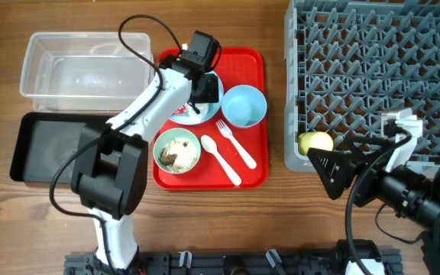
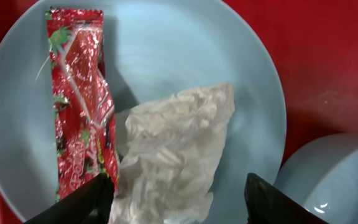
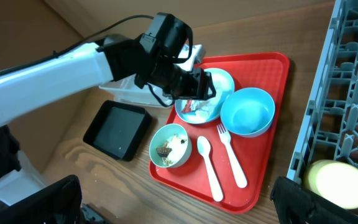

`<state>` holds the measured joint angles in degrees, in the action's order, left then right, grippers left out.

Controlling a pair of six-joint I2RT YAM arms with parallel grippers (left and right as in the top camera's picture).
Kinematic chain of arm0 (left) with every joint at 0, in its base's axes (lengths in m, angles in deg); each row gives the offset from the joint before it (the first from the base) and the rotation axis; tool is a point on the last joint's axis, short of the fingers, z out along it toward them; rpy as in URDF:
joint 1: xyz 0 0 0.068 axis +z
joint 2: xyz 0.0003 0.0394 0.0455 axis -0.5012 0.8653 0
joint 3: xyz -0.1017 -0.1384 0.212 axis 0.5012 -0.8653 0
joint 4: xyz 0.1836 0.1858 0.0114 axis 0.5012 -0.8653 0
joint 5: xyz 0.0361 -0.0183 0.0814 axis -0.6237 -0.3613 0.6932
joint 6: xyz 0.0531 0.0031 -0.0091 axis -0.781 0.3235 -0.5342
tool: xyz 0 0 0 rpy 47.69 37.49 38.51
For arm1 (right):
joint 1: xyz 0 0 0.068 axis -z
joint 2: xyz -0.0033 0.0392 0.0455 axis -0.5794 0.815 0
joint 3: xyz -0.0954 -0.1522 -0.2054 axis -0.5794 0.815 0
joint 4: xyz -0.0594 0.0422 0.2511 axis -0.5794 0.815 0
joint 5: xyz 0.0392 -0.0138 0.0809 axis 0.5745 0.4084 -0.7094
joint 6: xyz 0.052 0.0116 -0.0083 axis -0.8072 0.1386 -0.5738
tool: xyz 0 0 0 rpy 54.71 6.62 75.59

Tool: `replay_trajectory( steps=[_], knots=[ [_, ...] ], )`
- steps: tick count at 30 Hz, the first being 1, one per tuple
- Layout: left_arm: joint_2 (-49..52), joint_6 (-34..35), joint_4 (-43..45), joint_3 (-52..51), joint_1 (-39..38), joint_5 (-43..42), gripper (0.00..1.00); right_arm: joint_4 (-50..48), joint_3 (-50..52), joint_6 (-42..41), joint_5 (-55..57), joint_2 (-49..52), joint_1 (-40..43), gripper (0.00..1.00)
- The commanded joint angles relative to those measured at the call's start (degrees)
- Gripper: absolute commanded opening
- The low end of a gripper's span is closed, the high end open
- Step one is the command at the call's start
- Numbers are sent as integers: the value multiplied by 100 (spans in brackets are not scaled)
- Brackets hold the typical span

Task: Sort waste into correct bins and load items into the dishwasher rack
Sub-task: 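Grasp the white tissue on the blue plate with the left gripper, then carry the tissue to the clear plastic bin and drop it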

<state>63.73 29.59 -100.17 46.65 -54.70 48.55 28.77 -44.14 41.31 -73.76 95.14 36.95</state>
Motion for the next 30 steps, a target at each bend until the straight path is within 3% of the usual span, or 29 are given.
replay_trajectory(
  steps=[1,4,6,9,19,24,30],
  knots=[
    [249,-85,160,59,42,-63,63,15,-37,-9,98,7,-24,100],
    [455,-85,184,59,37,-420,52,90,-37,-7,98,7,-24,100],
    [527,-85,177,59,37,-566,37,114,-37,-7,98,7,-24,100],
    [494,-83,175,66,39,-704,4,127,-37,-9,98,7,-24,100],
    [-796,-68,-448,533,588,-660,4,122,-37,-7,101,7,-24,100],
    [-1576,-81,-514,549,1340,-302,4,125,-37,-7,98,7,-24,100],
    [-1325,-83,-407,546,2319,76,4,125,-37,-7,98,7,-24,100]
  ],
)
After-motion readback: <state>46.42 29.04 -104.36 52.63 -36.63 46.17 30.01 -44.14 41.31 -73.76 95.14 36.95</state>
